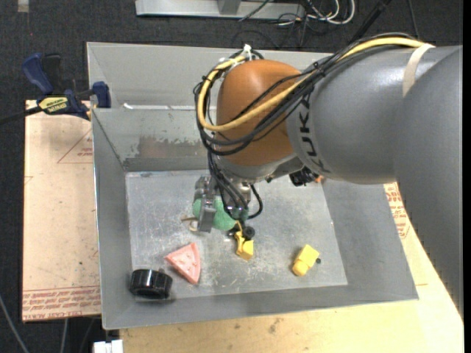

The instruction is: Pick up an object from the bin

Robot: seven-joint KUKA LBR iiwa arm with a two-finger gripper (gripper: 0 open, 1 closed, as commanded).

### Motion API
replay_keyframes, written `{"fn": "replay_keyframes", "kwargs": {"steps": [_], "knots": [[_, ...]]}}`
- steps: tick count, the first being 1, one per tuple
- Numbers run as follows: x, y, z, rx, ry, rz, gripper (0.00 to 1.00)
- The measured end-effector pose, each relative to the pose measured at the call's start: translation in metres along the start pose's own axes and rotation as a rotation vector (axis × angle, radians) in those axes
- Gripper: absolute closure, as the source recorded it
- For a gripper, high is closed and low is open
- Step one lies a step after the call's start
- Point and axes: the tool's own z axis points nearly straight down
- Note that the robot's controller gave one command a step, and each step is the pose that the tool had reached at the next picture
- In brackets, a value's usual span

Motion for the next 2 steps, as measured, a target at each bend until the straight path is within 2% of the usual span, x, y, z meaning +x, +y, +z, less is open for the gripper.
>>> {"fn": "replay_keyframes", "kwargs": {"steps": [1,2], "knots": [[-0.007,-0.023,0.017,-0.005,-0.016,-0.017,1.0],[0.016,-0.029,0.002,0.004,0.008,-0.017,1.0]]}}
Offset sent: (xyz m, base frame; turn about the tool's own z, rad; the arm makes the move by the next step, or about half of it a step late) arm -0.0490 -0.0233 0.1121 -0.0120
